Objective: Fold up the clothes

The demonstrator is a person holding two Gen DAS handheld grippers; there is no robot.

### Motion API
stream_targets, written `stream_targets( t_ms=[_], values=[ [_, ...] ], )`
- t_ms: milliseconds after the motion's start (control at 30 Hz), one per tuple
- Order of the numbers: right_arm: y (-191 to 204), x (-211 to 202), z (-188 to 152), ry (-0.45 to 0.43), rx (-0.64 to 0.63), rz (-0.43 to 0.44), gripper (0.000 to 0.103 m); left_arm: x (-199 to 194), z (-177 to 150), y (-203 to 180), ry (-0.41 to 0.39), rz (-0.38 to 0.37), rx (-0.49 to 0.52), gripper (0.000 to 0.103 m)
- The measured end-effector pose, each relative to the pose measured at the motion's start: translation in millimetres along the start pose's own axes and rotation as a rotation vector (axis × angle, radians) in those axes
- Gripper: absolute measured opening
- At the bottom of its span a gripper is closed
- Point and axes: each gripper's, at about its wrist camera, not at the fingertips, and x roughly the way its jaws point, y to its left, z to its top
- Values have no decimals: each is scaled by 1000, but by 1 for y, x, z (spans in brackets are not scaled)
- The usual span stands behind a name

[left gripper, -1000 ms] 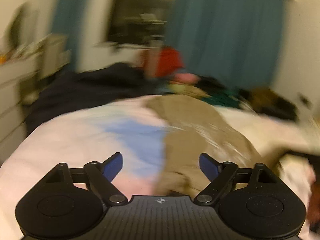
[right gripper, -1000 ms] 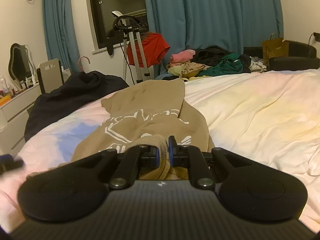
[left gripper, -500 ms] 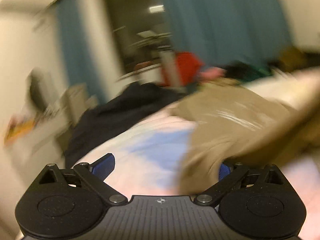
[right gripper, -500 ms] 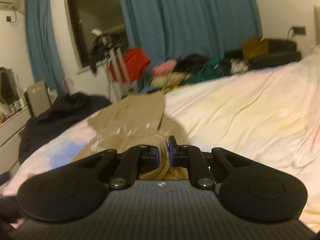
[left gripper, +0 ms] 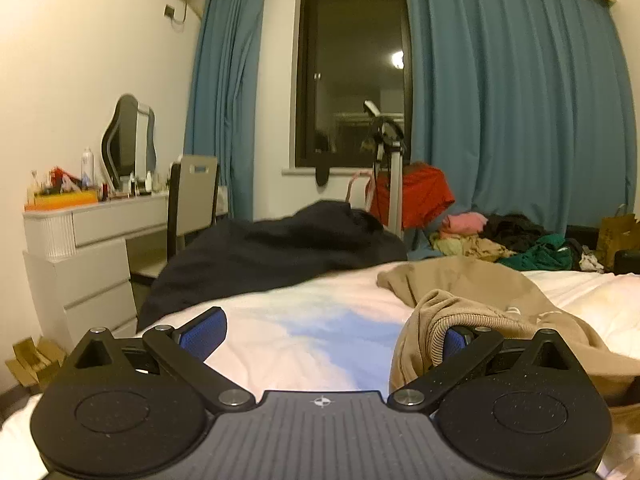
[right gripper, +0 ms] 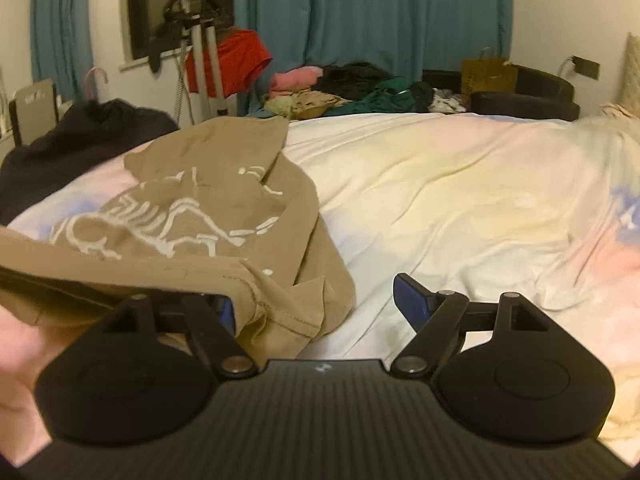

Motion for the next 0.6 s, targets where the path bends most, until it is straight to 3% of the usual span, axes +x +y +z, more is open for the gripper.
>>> stream_targets(
  t_ms=[167, 267, 367, 600],
  values=[
    [-2, -29, 18, -197, 60, 5, 77, -18, 6, 9, -73, -4, -54, 103],
    [-3, -64, 42, -321, 66, 16, 77, -38, 58, 12, -147, -14, -82, 103],
    [1, -104, 91, -413, 50, 5, 77, -58, 112, 14, -222, -23, -108, 101],
    [1, -227, 253, -598, 30, 46, 77, -107, 247, 21, -393, -46, -161, 102]
  ],
)
